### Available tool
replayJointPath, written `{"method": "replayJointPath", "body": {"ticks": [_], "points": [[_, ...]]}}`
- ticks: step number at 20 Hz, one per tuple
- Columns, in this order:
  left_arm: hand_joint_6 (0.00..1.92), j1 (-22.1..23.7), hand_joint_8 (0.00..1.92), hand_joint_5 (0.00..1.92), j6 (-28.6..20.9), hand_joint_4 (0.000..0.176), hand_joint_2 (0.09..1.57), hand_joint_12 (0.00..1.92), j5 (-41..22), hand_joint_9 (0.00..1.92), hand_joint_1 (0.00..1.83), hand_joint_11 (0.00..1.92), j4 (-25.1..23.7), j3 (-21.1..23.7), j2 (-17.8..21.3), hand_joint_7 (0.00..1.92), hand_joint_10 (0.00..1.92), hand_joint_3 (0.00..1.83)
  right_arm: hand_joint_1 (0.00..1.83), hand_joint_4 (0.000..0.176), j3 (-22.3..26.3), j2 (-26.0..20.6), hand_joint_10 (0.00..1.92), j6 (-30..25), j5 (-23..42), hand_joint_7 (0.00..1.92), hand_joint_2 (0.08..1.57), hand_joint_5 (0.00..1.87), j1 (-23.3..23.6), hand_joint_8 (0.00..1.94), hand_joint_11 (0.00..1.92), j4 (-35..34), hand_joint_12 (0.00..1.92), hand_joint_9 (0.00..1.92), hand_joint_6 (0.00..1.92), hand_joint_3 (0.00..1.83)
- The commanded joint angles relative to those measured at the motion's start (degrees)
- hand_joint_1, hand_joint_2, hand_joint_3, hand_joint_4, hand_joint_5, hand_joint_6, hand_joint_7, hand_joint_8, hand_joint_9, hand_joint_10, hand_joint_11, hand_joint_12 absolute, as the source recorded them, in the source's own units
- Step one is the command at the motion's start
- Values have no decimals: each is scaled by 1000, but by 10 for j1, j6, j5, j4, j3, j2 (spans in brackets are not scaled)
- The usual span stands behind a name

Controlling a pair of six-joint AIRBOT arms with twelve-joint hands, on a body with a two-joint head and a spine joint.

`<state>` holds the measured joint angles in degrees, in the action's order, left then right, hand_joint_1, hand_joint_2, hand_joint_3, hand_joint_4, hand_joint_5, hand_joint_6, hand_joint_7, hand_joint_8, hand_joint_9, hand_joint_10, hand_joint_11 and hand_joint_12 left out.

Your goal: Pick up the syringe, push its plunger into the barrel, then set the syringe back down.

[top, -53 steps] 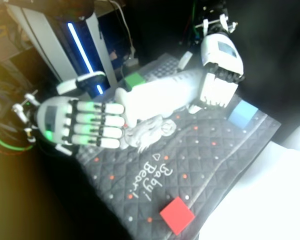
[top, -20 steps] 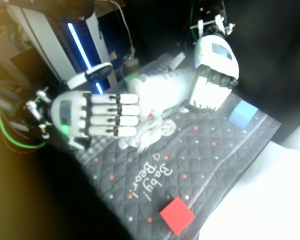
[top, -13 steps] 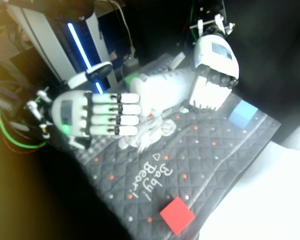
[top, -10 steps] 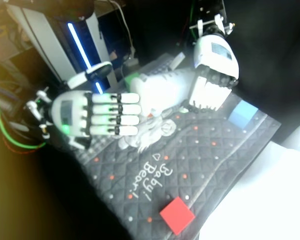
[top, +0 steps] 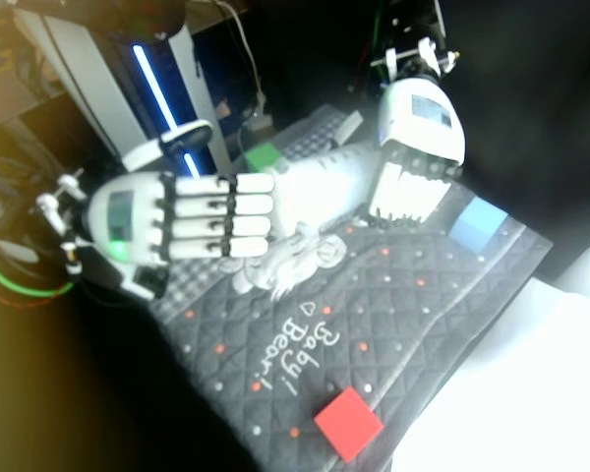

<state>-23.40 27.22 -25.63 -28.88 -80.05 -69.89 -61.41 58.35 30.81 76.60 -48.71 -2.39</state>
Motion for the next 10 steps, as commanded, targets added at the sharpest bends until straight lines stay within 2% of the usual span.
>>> {"method": "replayJointPath", "body": {"ticks": [1, 2, 5, 6, 7, 9, 10], "points": [[1921, 6, 1921, 1397, -5, 0, 995, 1921, -62, 1614, 1538, 1575, 17, -2, -1, 1555, 1921, 300, 0, 0, 2, -4, 0, 0, 74, 23, 994, 102, 7, 4, 38, -3, 17, 0, 13, 0], [1921, 7, 1921, 1402, -5, 0, 1007, 1921, -58, 1609, 1516, 1548, 14, -3, 0, 1563, 1921, 301, 0, 0, 2, -4, 0, 1, 74, 24, 934, 111, 9, 1, 20, -3, 10, 0, 5, 0], [1921, 8, 1921, 1388, -5, 0, 1029, 1921, -50, 1629, 1528, 1606, 6, -2, 2, 1573, 1921, 256, 0, 0, 2, -12, 0, 5, 74, 15, 956, 113, 13, 0, 3, -2, 1, 0, 2, 6], [1921, 8, 1921, 1369, -5, 0, 1056, 1921, -47, 1622, 1534, 1610, 3, -2, 2, 1558, 1921, 194, 0, 0, 2, -15, 0, 7, 74, 6, 946, 111, 15, 0, 0, -1, 0, 0, 1, 1], [1921, 7, 1921, 1342, -21, 0, 1068, 1921, -44, 1605, 1524, 1594, -1, -2, 2, 1539, 1921, 172, 0, 0, 4, -19, 0, 10, 74, 0, 947, 90, 18, 0, 0, 0, 0, 0, 0, 1], [1921, 5, 1921, 1328, -21, 0, 1073, 1921, -40, 1590, 1472, 1574, -3, -2, 2, 1521, 1921, 166, 0, 0, 9, -28, 0, 22, 75, 0, 924, 63, 26, 0, 0, 2, 0, 0, 0, 0], [1921, 3, 1921, 1317, -21, 0, 1068, 1921, -36, 1576, 1474, 1558, -4, -2, 2, 1503, 1921, 155, 0, 0, 13, -36, 0, 29, 79, 0, 1015, 86, 31, 0, 0, 3, 0, 0, 3, 6]]}}
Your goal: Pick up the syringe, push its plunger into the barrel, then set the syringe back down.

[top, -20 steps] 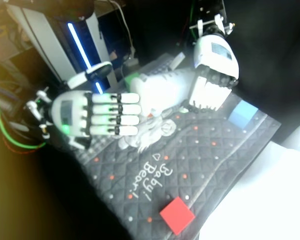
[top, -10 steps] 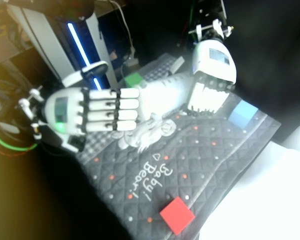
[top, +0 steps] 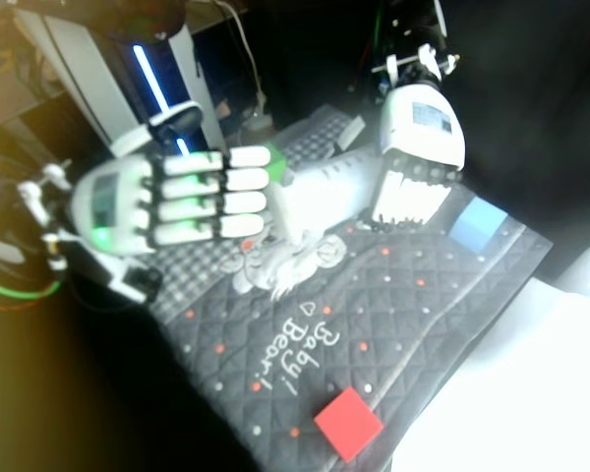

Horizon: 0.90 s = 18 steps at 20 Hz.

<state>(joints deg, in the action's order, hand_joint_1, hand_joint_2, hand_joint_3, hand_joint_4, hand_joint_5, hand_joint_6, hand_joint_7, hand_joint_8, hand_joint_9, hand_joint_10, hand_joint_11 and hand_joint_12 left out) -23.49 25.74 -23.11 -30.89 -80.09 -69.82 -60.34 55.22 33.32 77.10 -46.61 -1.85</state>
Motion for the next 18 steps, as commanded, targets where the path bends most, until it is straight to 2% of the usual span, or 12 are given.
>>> {"method": "replayJointPath", "body": {"ticks": [1, 3, 4, 5, 6, 8, 11, 16, 18], "points": [[1921, 4, 1921, 1314, -6, 0, 1072, 1921, -61, 1559, 1464, 1536, 16, -2, 2, 1490, 1921, 151, 0, 0, 2, -5, 1, 4, 74, 32, 1037, 114, 10, 12, 6, -2, 2, 2, 11, 9], [1921, 3, 1921, 1307, -8, 0, 1069, 1921, -56, 1553, 1484, 1533, 10, -2, 2, 1483, 1921, 145, 0, 0, 5, -13, 3, 12, 84, 51, 1032, 129, 14, 16, 15, -3, 7, 8, 14, 3], [1921, 3, 1921, 1290, -8, 0, 1061, 1921, -53, 1551, 1500, 1536, 7, -2, 2, 1475, 1921, 143, 0, 0, 6, -18, 11, 16, 88, 117, 1082, 183, 15, 14, 67, -3, 31, 62, 9, 5], [1921, 4, 1921, 1281, -8, 0, 1069, 1921, -50, 1550, 1484, 1533, 3, -2, 2, 1473, 1921, 148, 0, 0, 8, -21, 2, 21, 93, 115, 1027, 178, 16, 5, 32, -4, 17, 46, 2, 0], [1921, 4, 1921, 1278, -8, 0, 1074, 1921, -48, 1543, 1465, 1530, 1, -2, 2, 1467, 1921, 151, 0, 0, 11, -25, 0, 26, 97, 59, 963, 122, 17, 0, 18, -5, 11, 11, 0, 0], [1921, 3, 1921, 1283, -8, 0, 1075, 1921, -43, 1527, 1486, 1501, 0, -1, 2, 1461, 1921, 158, 0, 0, 14, -30, 0, 33, 107, 4, 970, 55, 17, 0, 10, -12, 8, 0, 0, 0], [1921, 2, 1921, 1251, -8, 0, 958, 1921, -36, 1510, 1514, 1488, -3, -1, 2, 1453, 1921, 367, 0, 0, 17, -35, 0, 39, 119, 0, 991, 34, 17, 0, 4, -21, 2, 0, 0, 6], [1921, 0, 1921, 1284, -6, 0, 928, 1921, -27, 1577, 1517, 1587, -15, 3, 2, 1501, 1921, 437, 0, 0, 17, -36, 0, 40, 120, 0, 1045, 30, 17, 0, 10, -23, 4, 0, 1, 20], [1921, 0, 1921, 1281, -8, 0, 870, 1921, -24, 1581, 1508, 1592, -19, 3, 2, 1504, 1921, 576, 0, 0, 17, -36, 0, 40, 120, 0, 1009, 28, 17, 0, 35, -23, 15, 0, 1, 1]]}}
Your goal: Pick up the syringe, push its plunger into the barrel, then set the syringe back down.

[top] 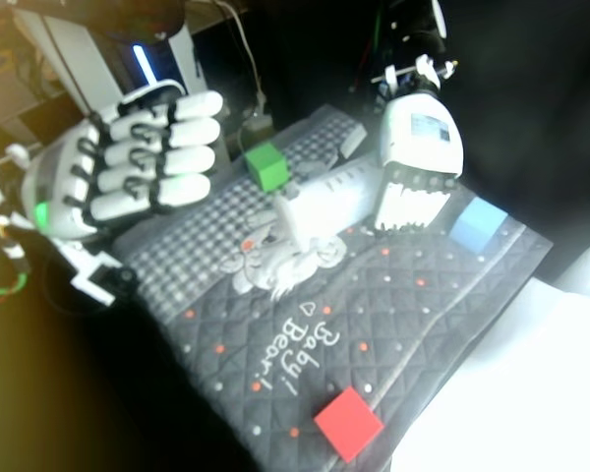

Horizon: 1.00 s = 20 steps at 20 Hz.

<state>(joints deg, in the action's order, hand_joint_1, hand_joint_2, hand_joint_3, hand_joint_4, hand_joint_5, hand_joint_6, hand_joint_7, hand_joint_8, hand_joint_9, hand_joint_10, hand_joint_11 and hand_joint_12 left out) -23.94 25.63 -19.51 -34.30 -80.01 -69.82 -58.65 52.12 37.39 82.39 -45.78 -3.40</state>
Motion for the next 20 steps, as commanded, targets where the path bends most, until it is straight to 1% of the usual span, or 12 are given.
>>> {"method": "replayJointPath", "body": {"ticks": [1, 3, 5, 7, 10, 12, 14, 15, 16, 17, 19, 20], "points": [[1921, 5, 1921, 1283, -7, 0, 817, 1921, -60, 1593, 1522, 1601, 14, 3, 2, 1513, 1921, 660, 0, 0, 0, -5, 0, 0, 67, 0, 1002, 29, 9, 0, 30, -7, 12, 0, 1, 0], [1921, 5, 1921, 1268, -7, 0, 791, 1921, -59, 1606, 1542, 1619, 12, 4, 2, 1521, 1921, 674, 0, 0, 0, -5, 0, 0, 67, 0, 1012, 29, 9, 0, 28, -7, 11, 0, 2, 3], [1921, 8, 1921, 1261, -7, 0, 789, 1921, -54, 1588, 1516, 1586, 1, 8, 3, 1509, 1921, 669, 0, 0, 0, -4, 0, 0, 67, 0, 1009, 28, 9, 0, 32, -7, 13, 0, 1, 1], [1921, 9, 1921, 1164, -7, 0, 849, 1921, -53, 1492, 1524, 1509, -1, 9, 3, 1393, 1921, 502, 0, 0, 0, -4, 0, 0, 67, 0, 1002, 31, 9, 0, 36, -7, 14, 0, 3, 0], [1921, 7, 1921, 1081, -7, 0, 891, 1921, -50, 1402, 1494, 1461, -8, 12, 3, 1267, 1921, 395, 0, 0, 0, -4, 0, 0, 67, 0, 1008, 26, 9, 0, 30, -7, 11, 0, 0, 1], [1921, 5, 1921, 992, -7, 0, 971, 1921, -50, 1388, 1446, 1457, -8, 13, 2, 1203, 1921, 257, 0, 0, 0, -4, 0, 0, 67, 0, 1009, 42, 9, 0, 24, -7, 8, 0, 7, 1], [1921, 5, 1897, 859, -7, 0, 1063, 1921, -50, 1254, 1349, 1352, -14, 16, 3, 1053, 1910, 89, 0, 0, 0, -4, 0, 0, 67, 0, 1006, 33, 9, 0, 20, -7, 6, 0, 2, 0], [1921, 5, 1835, 810, -7, 0, 1080, 1921, -50, 1229, 1292, 1325, -16, 16, 3, 1032, 1874, 52, 0, 0, 0, -4, 0, 0, 67, 0, 991, 32, 9, 0, 23, -7, 7, 0, 2, 0], [1473, 5, 1743, 792, -7, 0, 1145, 1921, -48, 1145, 1145, 1219, -18, 16, 3, 968, 1820, 94, 0, 0, 0, -4, 0, 0, 67, 0, 994, 33, 9, 0, 30, -7, 10, 0, 2, 0], [1246, 5, 1557, 868, -7, 0, 1131, 1888, -46, 1088, 1137, 1113, -22, 16, 3, 943, 1702, 64, 0, 0, 0, -4, 0, 0, 67, 0, 999, 23, 9, 0, 18, -7, 5, 0, 0, 0], [1164, 4, 1422, 903, -7, 0, 1135, 1874, -42, 1015, 1092, 985, -30, 19, 3, 911, 1628, 23, 0, 0, 0, -4, 0, 0, 67, 0, 1009, 26, 9, 0, 14, -7, 3, 0, 2, 3], [1202, 4, 1146, 827, -7, 0, 1140, 1837, -42, 942, 1188, 872, -30, 19, 3, 993, 1536, 12, 0, 0, 0, -4, 0, 0, 67, 0, 1028, 28, 9, 0, 25, -7, 8, 0, 3, 11]]}}
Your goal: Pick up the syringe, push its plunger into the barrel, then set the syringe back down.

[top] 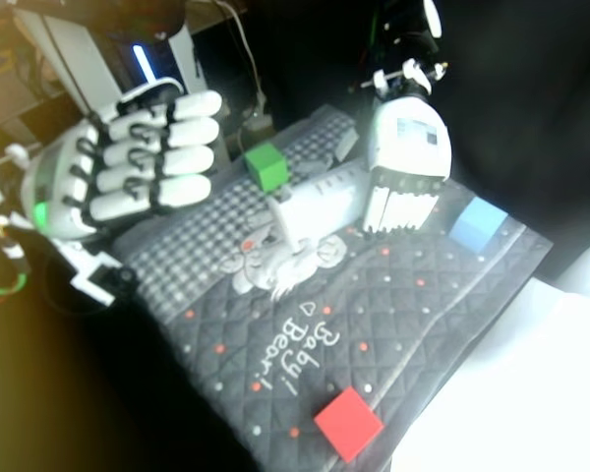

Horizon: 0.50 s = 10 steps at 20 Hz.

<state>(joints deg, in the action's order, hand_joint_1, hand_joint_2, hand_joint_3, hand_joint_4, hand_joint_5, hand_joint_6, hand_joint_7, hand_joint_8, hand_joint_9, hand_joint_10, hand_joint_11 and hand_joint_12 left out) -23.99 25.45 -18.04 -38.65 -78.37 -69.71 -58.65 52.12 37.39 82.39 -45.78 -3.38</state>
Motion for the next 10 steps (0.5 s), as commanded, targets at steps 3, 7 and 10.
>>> {"method": "replayJointPath", "body": {"ticks": [3, 7, 10], "points": [[601, 2, 716, 811, -5, 0, 981, 1441, -56, 863, 1103, 658, 13, 3, 2, 881, 1009, 0, 0, 0, 0, -4, 0, 0, 67, 0, 996, 22, 9, 0, 15, -7, 3, 0, 0, 0], [12, -3, 28, 783, -5, 0, 874, 1026, -54, 921, 1040, 549, 7, 6, 2, 903, 226, 1, 0, 0, 0, -4, 0, 0, 67, 0, 999, 43, 9, 0, 25, -7, 8, 0, 9, 0], [0, -4, 0, 660, -5, 0, 828, 978, -54, 751, 1036, 301, 1, 9, 2, 720, 5, 0, 0, 0, 0, -4, 0, 0, 67, 0, 1007, 26, 9, 0, 4, -6, 2, 0, 0, 3]]}}
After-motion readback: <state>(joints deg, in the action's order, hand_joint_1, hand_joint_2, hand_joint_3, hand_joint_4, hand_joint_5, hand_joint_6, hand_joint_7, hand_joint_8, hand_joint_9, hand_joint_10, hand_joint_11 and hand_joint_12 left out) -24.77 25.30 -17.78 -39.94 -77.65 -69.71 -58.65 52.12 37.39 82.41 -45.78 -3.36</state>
